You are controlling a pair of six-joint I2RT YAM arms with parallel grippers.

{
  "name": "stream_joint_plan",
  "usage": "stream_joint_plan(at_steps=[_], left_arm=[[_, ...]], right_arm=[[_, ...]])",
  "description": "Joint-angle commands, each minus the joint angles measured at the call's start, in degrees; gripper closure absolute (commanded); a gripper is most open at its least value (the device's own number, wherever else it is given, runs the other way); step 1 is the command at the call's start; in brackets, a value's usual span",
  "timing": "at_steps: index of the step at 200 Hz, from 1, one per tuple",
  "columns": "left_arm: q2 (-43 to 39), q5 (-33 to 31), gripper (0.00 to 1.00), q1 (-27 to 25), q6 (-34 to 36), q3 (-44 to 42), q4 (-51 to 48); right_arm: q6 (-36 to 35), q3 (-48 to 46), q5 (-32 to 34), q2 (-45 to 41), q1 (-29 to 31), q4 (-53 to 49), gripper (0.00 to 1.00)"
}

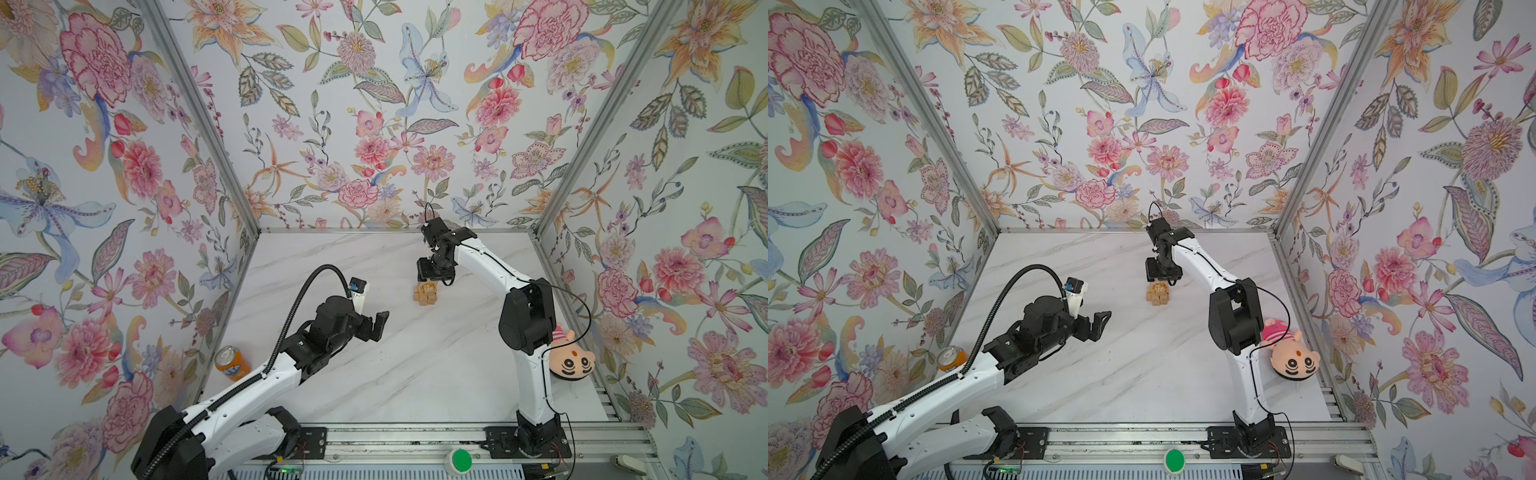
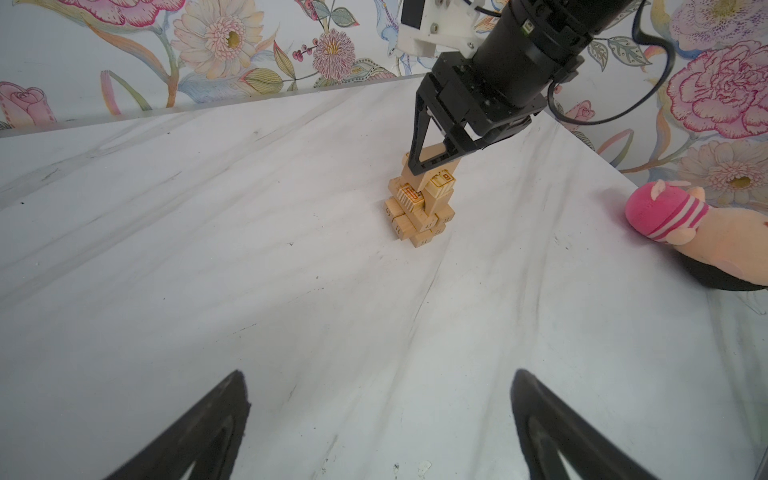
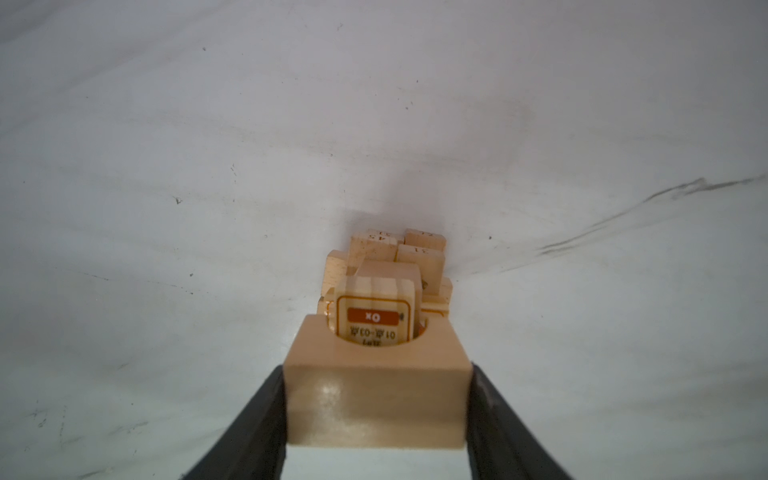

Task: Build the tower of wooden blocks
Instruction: 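Settle the arch block on the printed card block with the right gripper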

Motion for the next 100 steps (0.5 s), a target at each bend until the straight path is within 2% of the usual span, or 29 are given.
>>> stream_joint_plan(at_steps=[1,100], left_arm=[[-0.64,0.27,0.01,0.86,-0.36,-0.43,0.5],[-1.43,0.31,0.01,1.14,-0.58,-0.99,0.64]], right_arm=[[0.5,1.37,1.09,0.36,0.33,-1.54,0.46],[0.49,2.67,1.93,-0.68,0.55,-2.26,0.47]])
